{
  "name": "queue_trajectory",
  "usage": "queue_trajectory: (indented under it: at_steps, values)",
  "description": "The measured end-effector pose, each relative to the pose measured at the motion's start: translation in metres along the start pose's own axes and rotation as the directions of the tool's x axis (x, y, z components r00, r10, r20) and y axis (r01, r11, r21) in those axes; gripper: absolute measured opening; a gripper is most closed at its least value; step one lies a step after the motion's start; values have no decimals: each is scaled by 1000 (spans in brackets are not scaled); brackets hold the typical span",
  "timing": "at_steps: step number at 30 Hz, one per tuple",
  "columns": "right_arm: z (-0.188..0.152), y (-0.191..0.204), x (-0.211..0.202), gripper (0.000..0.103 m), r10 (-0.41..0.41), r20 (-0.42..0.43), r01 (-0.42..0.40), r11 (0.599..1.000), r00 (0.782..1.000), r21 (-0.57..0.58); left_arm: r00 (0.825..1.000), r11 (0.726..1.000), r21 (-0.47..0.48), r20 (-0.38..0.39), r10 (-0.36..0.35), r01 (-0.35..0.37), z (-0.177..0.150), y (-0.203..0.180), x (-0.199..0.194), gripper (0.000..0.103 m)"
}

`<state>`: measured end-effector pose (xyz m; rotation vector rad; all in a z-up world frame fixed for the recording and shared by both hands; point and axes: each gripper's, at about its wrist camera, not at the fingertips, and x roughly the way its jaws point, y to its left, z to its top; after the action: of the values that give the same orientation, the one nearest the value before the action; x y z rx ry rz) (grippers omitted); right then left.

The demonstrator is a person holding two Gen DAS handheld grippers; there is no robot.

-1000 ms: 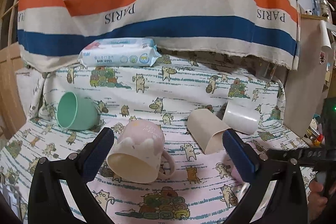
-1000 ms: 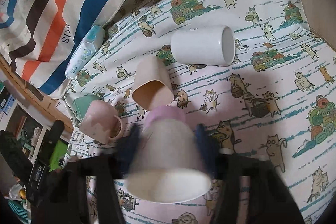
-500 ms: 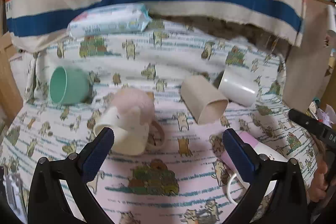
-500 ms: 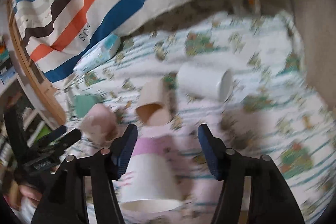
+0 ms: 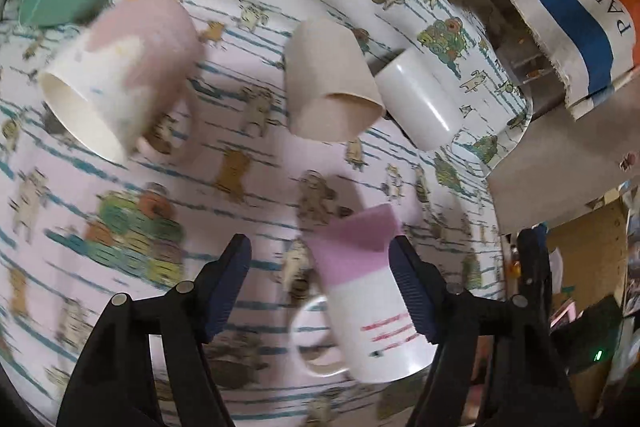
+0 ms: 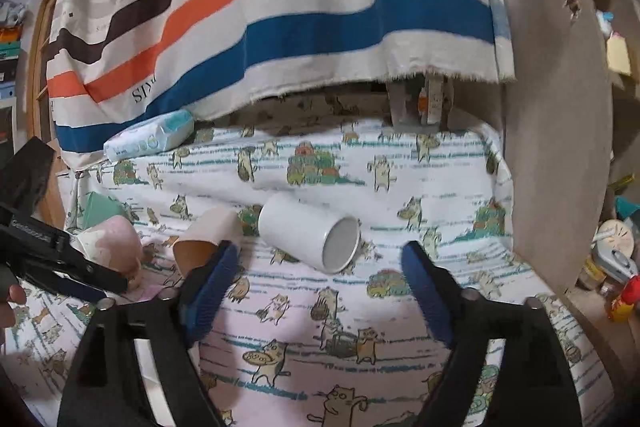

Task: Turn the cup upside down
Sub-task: 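Close the left tool on the mug while the right tool opens and releases it, then rotate the held mug with the left tool, turning its pink base upward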

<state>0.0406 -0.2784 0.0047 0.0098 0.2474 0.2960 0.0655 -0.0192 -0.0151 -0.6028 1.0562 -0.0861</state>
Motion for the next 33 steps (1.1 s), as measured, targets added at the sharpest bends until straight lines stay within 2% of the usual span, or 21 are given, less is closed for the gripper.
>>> queue_trajectory:
  at_steps: [6, 11, 17, 18, 19, 23, 25, 26, 29, 31, 32, 33]
  values:
    - [0, 1, -4, 88, -13, 18, 13, 1000, 1000, -3, 1000, 998, -62, -10, -20, 19, 3, -16, 15, 69]
    - [-1, 3, -5, 88, -10, 11, 11, 1000, 1000, -17, 999, 994, -107, -37, 30, -34, 11, -13, 33, 69]
    - [-2, 9, -3, 88, -13, -6, 13, 999, 1000, -53, 998, 990, -134, -46, 37, -42, 16, -10, 48, 69]
    - [-3, 10, -1, 88, -24, -18, 23, 998, 1000, -56, 998, 990, -134, -53, 32, -39, 16, -10, 50, 64]
    - [-3, 9, 1, 88, -28, -25, 27, 998, 999, -56, 998, 991, -133, -59, 20, -27, 16, -11, 51, 65]
    - [-3, 8, 2, 88, -29, -30, 27, 998, 999, -54, 998, 992, -119, -47, 46, -51, 15, -15, 48, 64]
    - [-3, 8, 2, 88, -30, -30, 28, 998, 999, -54, 997, 993, -91, -1, 75, -75, 13, -20, 42, 64]
    - [-3, 8, 2, 88, -29, -30, 27, 998, 999, -53, 994, 993, -56, 49, 102, -99, 13, -25, 34, 64]
    - [-3, 8, 2, 88, -29, -31, 28, 998, 999, -51, 967, 984, 43, 199, 161, -172, 12, -43, 10, 63]
    - [-3, 8, 2, 88, -30, -31, 28, 998, 999, -52, 954, 980, 72, 252, 162, -186, 14, -48, -3, 63]
    - [-3, 8, 2, 88, -31, -32, 29, 998, 999, -52, 949, 978, 86, 271, 160, -190, 15, -51, -9, 56]
    - [-3, 7, 3, 88, -32, -33, 30, 998, 999, -52, 943, 976, 108, 296, 151, -190, 15, -55, -15, 17]
